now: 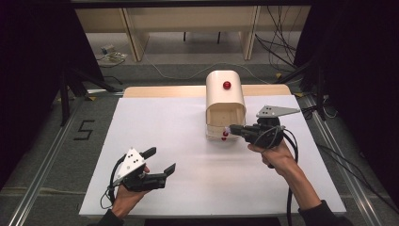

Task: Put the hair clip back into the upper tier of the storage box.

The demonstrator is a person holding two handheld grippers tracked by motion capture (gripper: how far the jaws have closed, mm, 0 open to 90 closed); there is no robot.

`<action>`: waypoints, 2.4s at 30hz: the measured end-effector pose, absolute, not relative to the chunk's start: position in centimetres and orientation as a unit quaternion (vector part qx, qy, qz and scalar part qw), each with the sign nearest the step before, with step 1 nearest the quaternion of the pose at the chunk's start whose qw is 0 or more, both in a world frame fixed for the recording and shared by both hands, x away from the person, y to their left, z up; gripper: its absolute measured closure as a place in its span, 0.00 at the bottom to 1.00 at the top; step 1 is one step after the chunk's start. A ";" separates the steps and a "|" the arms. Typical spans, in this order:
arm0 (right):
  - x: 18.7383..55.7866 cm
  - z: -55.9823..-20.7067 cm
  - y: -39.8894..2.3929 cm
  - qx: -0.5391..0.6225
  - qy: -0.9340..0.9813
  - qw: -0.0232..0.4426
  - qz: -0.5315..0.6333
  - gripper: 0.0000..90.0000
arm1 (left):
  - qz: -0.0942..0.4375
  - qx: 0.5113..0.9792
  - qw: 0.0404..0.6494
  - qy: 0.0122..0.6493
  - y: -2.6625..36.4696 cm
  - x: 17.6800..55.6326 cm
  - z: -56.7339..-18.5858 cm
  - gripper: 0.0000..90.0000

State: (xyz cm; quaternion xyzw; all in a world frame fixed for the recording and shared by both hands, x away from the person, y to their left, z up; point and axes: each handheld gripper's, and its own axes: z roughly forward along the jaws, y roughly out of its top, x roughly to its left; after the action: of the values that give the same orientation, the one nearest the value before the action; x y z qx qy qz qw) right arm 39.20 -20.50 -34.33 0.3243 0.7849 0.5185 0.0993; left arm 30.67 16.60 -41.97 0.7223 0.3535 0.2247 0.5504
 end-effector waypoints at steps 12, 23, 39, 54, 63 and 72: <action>40.2 -34.3 -20.6 0.334 0.776 0.105 0.525 1.00 | 0.225 0.722 0.551 0.353 16.6 30.7 -42.0 0.14; 40.8 -34.1 -20.5 0.339 0.770 0.108 0.530 1.00 | 0.226 0.722 0.550 0.353 16.6 30.7 -42.0 0.14; 42.0 -34.6 -20.5 0.357 0.761 0.110 0.530 1.00 | 0.227 0.722 0.550 0.353 16.7 30.7 -42.0 0.14; 42.9 -34.9 -20.2 0.365 0.754 0.113 0.535 1.00 | 0.227 0.722 0.551 0.352 16.7 30.7 -41.9 0.14; 43.4 -35.1 -20.1 0.373 0.751 0.110 0.534 1.00 | 0.226 0.721 0.552 0.352 16.7 30.7 -41.9 0.14; 43.7 -35.2 -19.8 0.375 0.751 0.109 0.532 1.00 | 0.226 0.722 0.551 0.352 16.7 30.7 -41.9 0.14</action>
State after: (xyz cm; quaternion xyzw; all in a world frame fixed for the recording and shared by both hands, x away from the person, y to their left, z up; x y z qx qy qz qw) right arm 43.73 -19.84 -35.21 0.3749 0.7511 0.5323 0.1092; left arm 30.68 16.70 -41.93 0.7219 0.3516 0.2259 0.5515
